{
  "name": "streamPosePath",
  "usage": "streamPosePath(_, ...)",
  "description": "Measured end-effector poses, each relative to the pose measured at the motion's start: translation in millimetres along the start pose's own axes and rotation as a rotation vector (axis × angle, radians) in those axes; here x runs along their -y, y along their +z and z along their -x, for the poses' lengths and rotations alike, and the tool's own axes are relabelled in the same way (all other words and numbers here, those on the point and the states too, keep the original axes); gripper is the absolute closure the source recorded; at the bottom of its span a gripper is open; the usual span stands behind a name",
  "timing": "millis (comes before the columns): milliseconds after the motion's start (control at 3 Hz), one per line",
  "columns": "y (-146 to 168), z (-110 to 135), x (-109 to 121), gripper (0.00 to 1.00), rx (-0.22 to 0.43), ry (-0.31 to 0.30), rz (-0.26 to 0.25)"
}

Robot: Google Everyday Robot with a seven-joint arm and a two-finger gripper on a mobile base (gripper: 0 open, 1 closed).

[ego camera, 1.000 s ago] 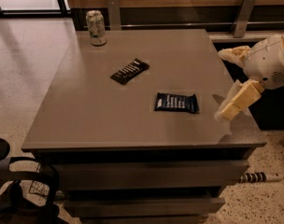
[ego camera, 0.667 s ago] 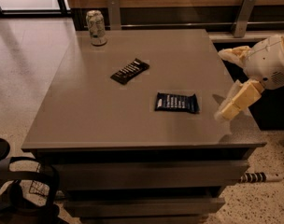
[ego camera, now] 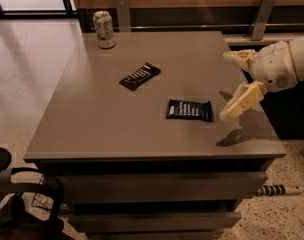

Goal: Move rxbar blueberry near 7up can

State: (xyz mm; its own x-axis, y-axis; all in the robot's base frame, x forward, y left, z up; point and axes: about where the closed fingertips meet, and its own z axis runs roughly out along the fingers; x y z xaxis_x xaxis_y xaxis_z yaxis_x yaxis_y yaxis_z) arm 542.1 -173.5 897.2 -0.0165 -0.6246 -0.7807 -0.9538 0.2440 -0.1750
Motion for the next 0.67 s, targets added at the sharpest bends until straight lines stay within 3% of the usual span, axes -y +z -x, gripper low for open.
streamPosePath(667,42,-18,12,0.0,0.08,0.021,0.004)
